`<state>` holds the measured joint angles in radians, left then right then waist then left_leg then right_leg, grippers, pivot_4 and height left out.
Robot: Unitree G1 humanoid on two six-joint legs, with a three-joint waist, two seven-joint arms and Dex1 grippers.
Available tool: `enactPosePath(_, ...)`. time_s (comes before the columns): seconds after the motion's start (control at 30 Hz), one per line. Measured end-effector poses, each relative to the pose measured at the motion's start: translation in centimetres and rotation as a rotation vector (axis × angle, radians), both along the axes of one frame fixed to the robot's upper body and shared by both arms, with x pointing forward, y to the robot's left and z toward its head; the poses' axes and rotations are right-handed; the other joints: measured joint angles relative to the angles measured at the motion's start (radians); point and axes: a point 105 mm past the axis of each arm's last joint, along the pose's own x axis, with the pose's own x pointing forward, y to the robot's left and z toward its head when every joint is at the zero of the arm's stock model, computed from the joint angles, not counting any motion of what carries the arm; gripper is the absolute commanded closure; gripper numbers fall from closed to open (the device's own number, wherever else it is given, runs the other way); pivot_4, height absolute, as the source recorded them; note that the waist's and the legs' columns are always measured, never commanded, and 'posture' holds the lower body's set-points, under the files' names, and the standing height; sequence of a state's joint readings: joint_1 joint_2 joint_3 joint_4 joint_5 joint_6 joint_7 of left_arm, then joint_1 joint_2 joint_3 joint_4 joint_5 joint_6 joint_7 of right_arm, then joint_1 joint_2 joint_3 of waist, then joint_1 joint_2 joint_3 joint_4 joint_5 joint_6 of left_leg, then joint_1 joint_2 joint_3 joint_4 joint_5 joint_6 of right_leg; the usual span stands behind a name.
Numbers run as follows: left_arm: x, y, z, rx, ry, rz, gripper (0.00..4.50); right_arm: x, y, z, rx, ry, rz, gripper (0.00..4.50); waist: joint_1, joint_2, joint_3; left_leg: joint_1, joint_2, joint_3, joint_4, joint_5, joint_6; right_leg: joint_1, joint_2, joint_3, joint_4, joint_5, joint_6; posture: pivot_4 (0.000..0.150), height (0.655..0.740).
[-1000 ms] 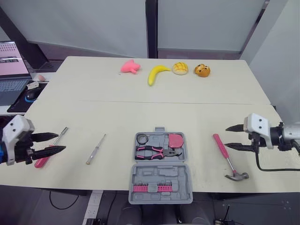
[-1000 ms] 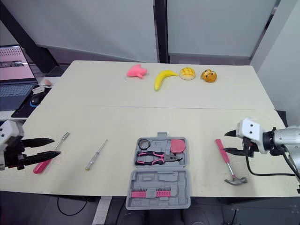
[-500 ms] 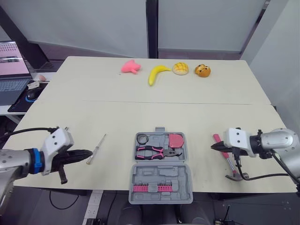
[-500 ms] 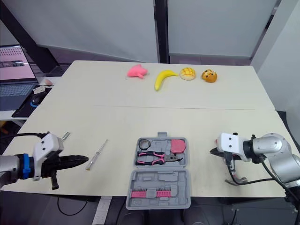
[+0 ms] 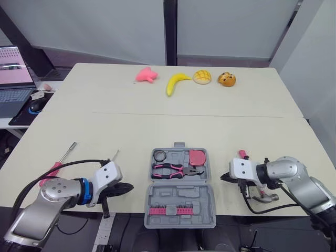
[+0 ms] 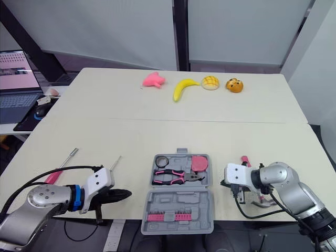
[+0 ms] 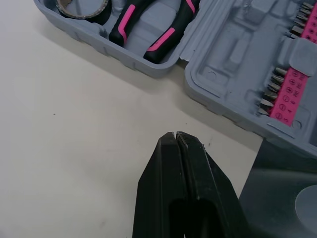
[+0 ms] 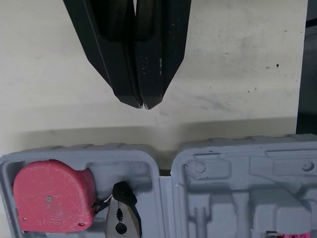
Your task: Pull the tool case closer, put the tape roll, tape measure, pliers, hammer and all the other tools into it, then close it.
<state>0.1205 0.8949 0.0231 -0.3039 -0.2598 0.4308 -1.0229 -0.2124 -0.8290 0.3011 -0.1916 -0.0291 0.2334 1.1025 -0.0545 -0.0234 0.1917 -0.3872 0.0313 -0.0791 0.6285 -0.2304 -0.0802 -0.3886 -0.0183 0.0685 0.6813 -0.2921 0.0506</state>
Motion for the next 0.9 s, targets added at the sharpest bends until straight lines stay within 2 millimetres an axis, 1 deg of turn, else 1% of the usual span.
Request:
enactPosePath(0.1,0.3,-0.5,-0.5,-0.003,-0.004,0.003,4.50,-0.1,0.8,-0.7,0.002,0.006,-0.004,4.49,0.000,0.000,0.000,0.000,0.000,0.000,0.000,0.000,0.000,0.000,0.000,0.000,0.000,0.000,0.000,0.150,0.7400)
enactPosePath(0.17,0.4,-0.9,-1.3,-0.006,0.006,0.009,4.50,-0.3,1.2,-1.1,0.004,0.016,0.002,4.49,0.000,0.000,0.000,0.000,0.000,0.000,0.000,0.000,0.000,0.000,0.000,0.000,0.000,0.000,0.000,0.150,0.7400)
enactPosePath(0.27,0.6,-2.0,-1.8,-0.023,0.008,-0.001,4.50,-0.3,1.3,-1.5,-0.007,0.016,0.001,4.49,0.002,0.000,0.000,0.000,0.000,0.000,0.000,0.000,0.000,0.000,0.000,0.000,0.000,0.000,0.000,0.150,0.7400)
enactPosePath(0.37,1.2,-2.9,-2.1,-0.028,-0.007,-0.008,4.50,-0.3,1.1,-2.2,-0.030,0.030,-0.003,4.49,0.003,0.000,0.000,0.000,0.000,0.000,0.000,0.000,0.000,0.000,0.000,0.000,0.000,0.000,0.000,0.150,0.7400)
enactPosePath(0.53,1.5,-3.3,-2.9,-0.022,0.005,0.001,4.50,-0.3,1.7,-3.1,-0.041,0.029,0.011,4.49,-0.001,-0.001,0.000,0.000,0.000,0.000,0.000,0.000,0.000,0.000,0.000,0.000,0.000,0.000,0.000,0.150,0.7400)
enactPosePath(0.7,1.6,-3.8,-3.6,-0.013,0.018,-0.006,4.50,0.8,2.2,-3.0,-0.045,-0.016,0.020,4.49,0.000,-0.001,-0.001,0.003,0.000,0.000,0.000,0.000,0.000,0.002,0.000,0.000,0.000,0.000,0.001,0.150,0.7400)
enactPosePath(0.77,1.9,-3.9,-3.8,-0.011,0.016,0.003,4.50,0.8,2.6,-3.1,-0.036,-0.019,0.024,4.49,0.001,-0.002,-0.001,0.003,0.000,-0.001,0.000,0.000,0.000,0.003,0.000,0.000,0.000,0.001,0.001,0.150,0.7400)
enactPosePath(0.9,2.7,-4.9,-3.8,-0.014,-0.003,-0.009,4.50,0.5,3.1,-3.2,-0.019,-0.007,0.022,4.49,0.002,-0.002,-0.002,0.003,0.000,-0.001,0.000,0.000,0.000,0.003,0.000,0.000,0.000,0.001,0.001,0.150,0.7400)
